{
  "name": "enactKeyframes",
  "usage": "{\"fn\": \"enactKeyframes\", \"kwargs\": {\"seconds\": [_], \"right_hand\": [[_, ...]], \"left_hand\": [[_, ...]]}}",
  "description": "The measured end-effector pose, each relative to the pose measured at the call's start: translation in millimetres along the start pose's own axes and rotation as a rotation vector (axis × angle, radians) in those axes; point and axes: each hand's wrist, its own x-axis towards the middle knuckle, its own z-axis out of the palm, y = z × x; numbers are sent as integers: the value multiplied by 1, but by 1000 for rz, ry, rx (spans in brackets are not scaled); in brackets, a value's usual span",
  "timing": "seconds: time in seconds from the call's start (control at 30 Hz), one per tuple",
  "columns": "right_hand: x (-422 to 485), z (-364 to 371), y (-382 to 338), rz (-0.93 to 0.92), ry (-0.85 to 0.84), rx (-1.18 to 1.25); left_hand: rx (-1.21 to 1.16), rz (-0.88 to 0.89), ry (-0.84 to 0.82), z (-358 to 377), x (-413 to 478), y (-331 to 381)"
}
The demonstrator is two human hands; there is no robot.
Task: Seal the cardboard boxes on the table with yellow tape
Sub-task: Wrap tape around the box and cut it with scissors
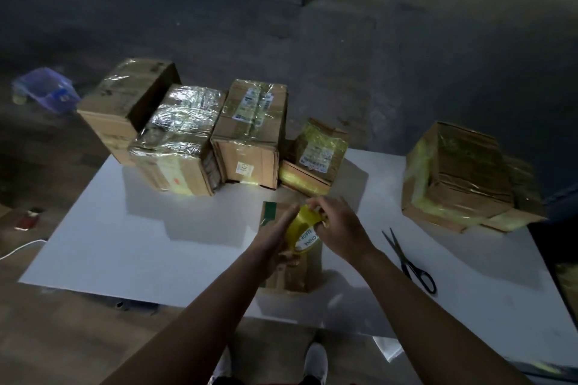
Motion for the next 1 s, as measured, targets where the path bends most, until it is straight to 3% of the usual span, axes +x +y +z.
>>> {"fn": "enactKeyframes", "kwargs": {"seconds": [0.2, 0.8, 1.0], "right_hand": [[9, 1, -22, -118, 2, -18], [22, -12, -27, 258, 78, 300], [26, -11, -30, 369, -44, 353]], "left_hand": [[-36, 30, -41, -19, -2, -1], [-94, 165, -132, -38, -15, 10], [-30, 256, -156, -32, -19, 13]]}}
